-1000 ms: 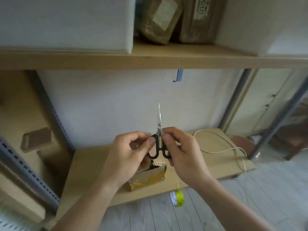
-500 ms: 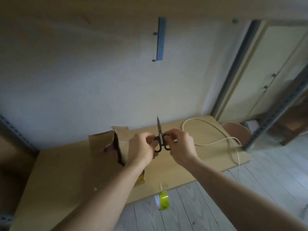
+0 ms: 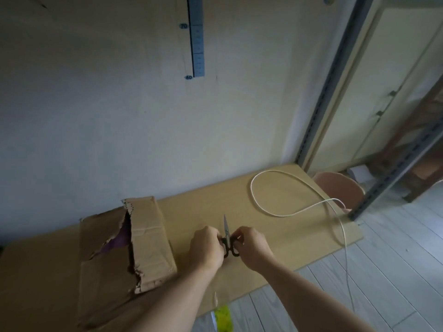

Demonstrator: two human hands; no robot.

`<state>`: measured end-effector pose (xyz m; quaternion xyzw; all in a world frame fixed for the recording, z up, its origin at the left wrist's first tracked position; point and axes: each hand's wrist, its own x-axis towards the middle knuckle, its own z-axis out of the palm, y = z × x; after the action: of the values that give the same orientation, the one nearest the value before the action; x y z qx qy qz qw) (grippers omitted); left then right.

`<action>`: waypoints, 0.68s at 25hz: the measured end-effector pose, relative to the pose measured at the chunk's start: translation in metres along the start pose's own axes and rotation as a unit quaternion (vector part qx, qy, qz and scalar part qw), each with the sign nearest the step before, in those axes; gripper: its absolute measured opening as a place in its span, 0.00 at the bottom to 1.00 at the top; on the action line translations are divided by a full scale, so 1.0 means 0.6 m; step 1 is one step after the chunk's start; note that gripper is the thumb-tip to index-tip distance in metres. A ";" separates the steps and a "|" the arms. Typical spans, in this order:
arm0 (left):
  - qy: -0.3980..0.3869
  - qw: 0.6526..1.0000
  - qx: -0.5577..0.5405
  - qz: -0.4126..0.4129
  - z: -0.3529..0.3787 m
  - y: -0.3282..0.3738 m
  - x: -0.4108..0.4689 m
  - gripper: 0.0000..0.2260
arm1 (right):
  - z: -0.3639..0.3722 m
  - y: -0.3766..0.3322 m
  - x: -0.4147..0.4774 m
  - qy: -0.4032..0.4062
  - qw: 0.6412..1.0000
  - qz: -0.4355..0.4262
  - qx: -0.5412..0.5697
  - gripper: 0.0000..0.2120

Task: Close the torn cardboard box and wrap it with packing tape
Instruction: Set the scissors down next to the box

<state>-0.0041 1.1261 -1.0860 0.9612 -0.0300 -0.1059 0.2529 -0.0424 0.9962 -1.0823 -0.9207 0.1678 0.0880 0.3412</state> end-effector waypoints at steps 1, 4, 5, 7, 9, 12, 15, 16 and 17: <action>-0.004 1.000 0.008 -0.003 0.011 -0.002 0.001 0.08 | 0.003 0.009 0.002 0.000 1.000 -0.006 -0.022 0.07; -0.009 0.999 0.031 -0.011 0.034 -0.015 -0.002 0.07 | 0.016 0.026 0.006 0.013 0.998 -0.013 -0.053 0.06; -0.005 0.999 0.032 -0.013 0.038 -0.020 -0.002 0.07 | 0.020 0.030 0.005 0.017 0.999 -0.010 -0.048 0.06; 0.003 1.000 0.025 -0.014 0.035 -0.024 0.000 0.07 | 0.022 0.026 0.003 0.022 0.998 -0.011 -0.051 0.10; 0.011 1.000 0.010 -0.004 0.012 -0.015 -0.002 0.07 | 0.012 0.015 -0.002 0.026 0.996 -0.024 -0.076 0.13; 0.020 0.999 -0.028 0.030 -0.057 0.011 -0.033 0.04 | -0.028 -0.013 -0.028 0.053 0.992 -0.053 -0.097 0.14; 0.008 0.991 -0.104 0.085 -0.142 0.016 -0.080 0.04 | -0.065 -0.054 -0.068 0.058 0.988 -0.090 -0.113 0.17; 0.006 0.986 -0.128 0.103 -0.172 0.009 -0.096 0.03 | -0.073 -0.070 -0.083 0.055 0.986 -0.104 -0.119 0.19; 0.008 0.982 -0.139 0.126 -0.203 -0.003 -0.114 0.03 | -0.080 -0.090 -0.103 0.055 0.984 -0.118 -0.123 0.19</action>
<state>-0.0442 1.1937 -0.9703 0.9060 -0.1338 -0.0686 0.3956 -0.0777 1.0185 -0.9965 -0.9725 0.0640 0.0167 0.2234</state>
